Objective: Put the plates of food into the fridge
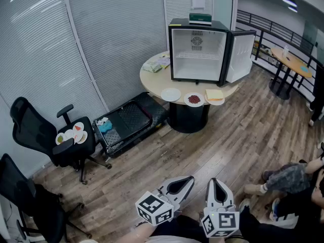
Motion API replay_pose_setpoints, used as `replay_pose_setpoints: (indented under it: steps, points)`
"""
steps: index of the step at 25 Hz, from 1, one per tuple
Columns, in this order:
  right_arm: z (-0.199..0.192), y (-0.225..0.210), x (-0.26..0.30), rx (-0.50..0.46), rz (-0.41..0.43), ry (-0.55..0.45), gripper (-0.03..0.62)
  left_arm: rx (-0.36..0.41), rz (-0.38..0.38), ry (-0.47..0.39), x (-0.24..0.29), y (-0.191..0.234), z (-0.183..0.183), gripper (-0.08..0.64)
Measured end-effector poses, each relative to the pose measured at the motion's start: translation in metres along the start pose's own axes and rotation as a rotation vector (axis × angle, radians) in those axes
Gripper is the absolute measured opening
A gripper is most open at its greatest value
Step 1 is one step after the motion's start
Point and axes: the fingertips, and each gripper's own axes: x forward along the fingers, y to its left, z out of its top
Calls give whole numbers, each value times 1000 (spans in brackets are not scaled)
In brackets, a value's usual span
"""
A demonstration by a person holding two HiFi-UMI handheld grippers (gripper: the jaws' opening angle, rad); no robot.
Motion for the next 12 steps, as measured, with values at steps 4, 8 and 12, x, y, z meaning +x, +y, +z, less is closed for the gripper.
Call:
replay_pose_setpoints:
  steps: [4, 8, 12]
  points:
    - [-3, 1, -1, 9, 1, -1, 8, -3, -1, -4, -2, 0, -1, 5]
    - [-5, 3, -1, 10, 3, 7, 8, -7, -1, -9, -2, -1, -2, 5]
    - [-6, 2, -2, 14, 1, 16, 8, -9, 0, -8, -2, -3, -3, 5]
